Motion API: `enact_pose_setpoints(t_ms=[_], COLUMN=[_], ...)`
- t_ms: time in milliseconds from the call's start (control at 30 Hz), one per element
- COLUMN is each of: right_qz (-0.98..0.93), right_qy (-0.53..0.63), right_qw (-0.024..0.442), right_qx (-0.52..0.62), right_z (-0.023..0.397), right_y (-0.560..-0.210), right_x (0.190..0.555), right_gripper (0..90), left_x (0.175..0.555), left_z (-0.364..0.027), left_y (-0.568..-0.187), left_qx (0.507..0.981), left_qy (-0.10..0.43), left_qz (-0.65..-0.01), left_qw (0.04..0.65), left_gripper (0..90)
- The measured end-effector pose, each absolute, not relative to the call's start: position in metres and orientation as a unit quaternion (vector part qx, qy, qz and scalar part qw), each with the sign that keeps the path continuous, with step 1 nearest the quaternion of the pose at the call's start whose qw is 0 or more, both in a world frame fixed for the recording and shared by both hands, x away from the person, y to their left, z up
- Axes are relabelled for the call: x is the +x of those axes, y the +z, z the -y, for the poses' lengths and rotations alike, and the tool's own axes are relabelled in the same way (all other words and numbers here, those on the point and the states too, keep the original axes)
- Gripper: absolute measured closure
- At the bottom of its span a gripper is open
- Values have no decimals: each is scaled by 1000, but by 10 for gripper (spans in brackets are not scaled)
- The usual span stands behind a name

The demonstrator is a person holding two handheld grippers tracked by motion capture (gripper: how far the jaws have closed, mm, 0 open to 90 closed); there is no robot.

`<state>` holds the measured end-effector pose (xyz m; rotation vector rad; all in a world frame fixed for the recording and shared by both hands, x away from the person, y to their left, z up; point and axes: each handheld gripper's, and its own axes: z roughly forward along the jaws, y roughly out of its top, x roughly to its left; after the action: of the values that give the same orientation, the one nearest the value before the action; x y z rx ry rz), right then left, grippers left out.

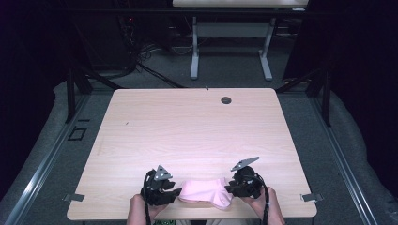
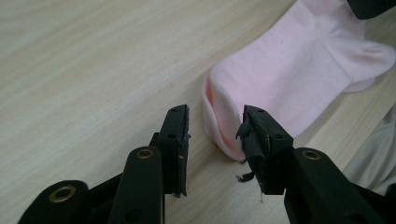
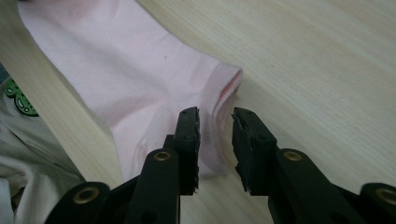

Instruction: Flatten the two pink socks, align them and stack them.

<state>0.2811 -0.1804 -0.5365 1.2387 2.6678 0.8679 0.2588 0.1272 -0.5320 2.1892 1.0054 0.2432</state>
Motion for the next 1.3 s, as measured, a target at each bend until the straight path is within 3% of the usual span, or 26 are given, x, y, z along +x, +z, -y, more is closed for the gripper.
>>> enact_pose_setpoints(t_ms=[100,233,400,933,1033,1100,1167,1200,1267,1300], right_qz=[-871,-881,-892,-889,-887,-889,-885,-879,-870,-870], right_qy=[300,288,242,249,252,251,260,281,297,297], right_qw=[54,52,50,58,56,54,56,72,80,80], right_qx=[386,372,378,380,383,380,381,380,384,384], right_z=[180,168,161,176,174,174,175,177,180,180], right_y=[-522,-527,-555,-557,-557,-557,-556,-553,-548,-548], right_x=[272,266,265,278,279,280,279,276,273,273], right_gripper=[807,861,897,899,898,896,895,892,844,844], left_x=[255,260,271,257,259,259,259,258,258,258], left_z=[-115,-99,-92,-104,-104,-103,-102,-102,-102,-104], left_y=[-519,-527,-561,-567,-566,-564,-560,-555,-553,-550], left_qx=[853,871,886,871,870,870,868,862,859,858], left_qy=[105,99,96,99,95,91,97,104,112,117], left_qz=[-353,-335,-348,-363,-361,-357,-359,-365,-368,-367], left_qw=[371,346,291,316,321,326,328,337,338,340], left_gripper=[738,850,885,887,848,771,665,531,418,418])
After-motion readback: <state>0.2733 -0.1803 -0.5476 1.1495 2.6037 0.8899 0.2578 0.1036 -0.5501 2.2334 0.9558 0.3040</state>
